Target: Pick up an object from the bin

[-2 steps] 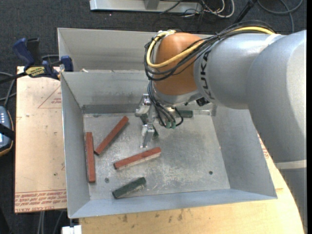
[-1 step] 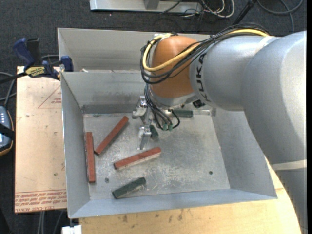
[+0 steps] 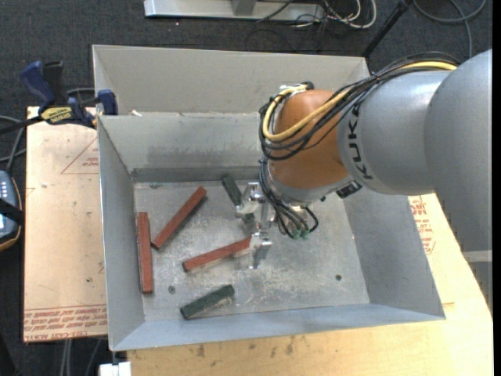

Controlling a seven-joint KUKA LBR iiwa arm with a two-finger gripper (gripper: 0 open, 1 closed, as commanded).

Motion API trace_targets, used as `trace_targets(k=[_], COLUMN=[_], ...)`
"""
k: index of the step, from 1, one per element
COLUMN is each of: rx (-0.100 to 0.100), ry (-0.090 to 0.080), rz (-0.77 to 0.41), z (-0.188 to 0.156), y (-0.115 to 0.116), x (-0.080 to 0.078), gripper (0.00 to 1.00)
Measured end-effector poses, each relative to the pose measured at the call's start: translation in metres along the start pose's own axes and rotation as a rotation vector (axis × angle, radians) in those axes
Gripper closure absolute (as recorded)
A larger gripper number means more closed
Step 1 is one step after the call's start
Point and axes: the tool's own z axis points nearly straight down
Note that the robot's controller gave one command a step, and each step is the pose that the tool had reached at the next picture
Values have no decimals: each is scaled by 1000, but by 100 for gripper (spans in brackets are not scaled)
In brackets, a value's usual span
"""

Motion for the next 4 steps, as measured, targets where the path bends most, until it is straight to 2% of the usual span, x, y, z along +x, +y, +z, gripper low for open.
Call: trace_targets(k=[1, 2, 3, 4], rx=[0, 0, -7, 0], ry=[-25, -25, -34, -12], rz=[-318, -318, -326, -310], z=[28, 28, 28, -114], y=[53, 53, 48, 37], x=[1, 1, 4, 7], gripper=[100, 100, 100, 100])
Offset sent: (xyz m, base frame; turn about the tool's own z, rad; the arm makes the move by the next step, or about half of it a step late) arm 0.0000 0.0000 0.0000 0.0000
